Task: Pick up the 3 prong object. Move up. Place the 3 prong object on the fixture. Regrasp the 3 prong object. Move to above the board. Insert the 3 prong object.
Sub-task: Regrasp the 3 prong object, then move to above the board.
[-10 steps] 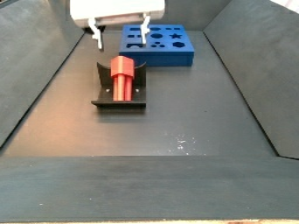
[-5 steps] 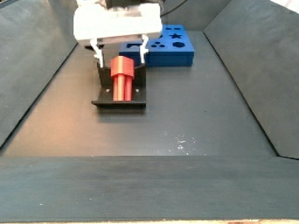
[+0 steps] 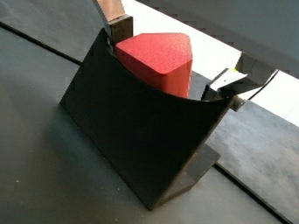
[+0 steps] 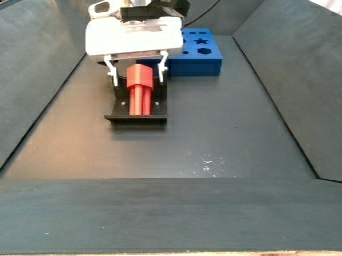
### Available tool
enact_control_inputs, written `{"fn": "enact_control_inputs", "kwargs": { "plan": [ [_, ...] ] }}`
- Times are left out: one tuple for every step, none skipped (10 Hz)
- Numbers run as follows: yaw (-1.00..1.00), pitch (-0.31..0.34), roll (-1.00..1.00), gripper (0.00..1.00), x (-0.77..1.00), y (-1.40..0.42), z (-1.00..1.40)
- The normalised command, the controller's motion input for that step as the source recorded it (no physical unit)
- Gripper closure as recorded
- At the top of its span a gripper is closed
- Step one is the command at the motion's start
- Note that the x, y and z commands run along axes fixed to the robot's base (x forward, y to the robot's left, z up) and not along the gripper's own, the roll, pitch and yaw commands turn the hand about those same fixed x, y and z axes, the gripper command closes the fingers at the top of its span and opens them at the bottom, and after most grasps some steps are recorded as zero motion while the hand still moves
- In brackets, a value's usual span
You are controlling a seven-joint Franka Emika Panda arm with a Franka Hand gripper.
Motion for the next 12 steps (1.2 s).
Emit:
{"fn": "enact_control_inputs", "kwargs": {
  "plan": [
    [-0.03,-0.021,0.06,0.00,0.02,-0.01,-0.17],
    [0.00,0.000,0.00,1.00,0.00,0.00,0.00],
    [0.28,0.265,-0.10,1.00,0.19,-0.31,1.00],
    [0.28,0.267,-0.10,1.00,0.19,-0.31,1.00],
    [0.28,0.237,-0.06,1.00,0.19,-0.30,1.00],
    [0.28,0.178,-0.04,1.00,0.19,-0.29,1.00],
    [0.27,0.096,-0.01,1.00,0.18,-0.28,1.00],
    [0.26,0.060,0.00,1.00,0.18,-0.28,1.00],
    [0.22,0.006,0.00,1.00,0.18,-0.26,1.00],
    [0.18,-0.018,0.00,1.00,0.17,-0.26,1.00],
    [0.14,-0.031,0.00,1.00,0.17,-0.25,1.00],
    [0.09,-0.034,0.00,1.00,0.16,-0.23,1.00]
  ]
}}
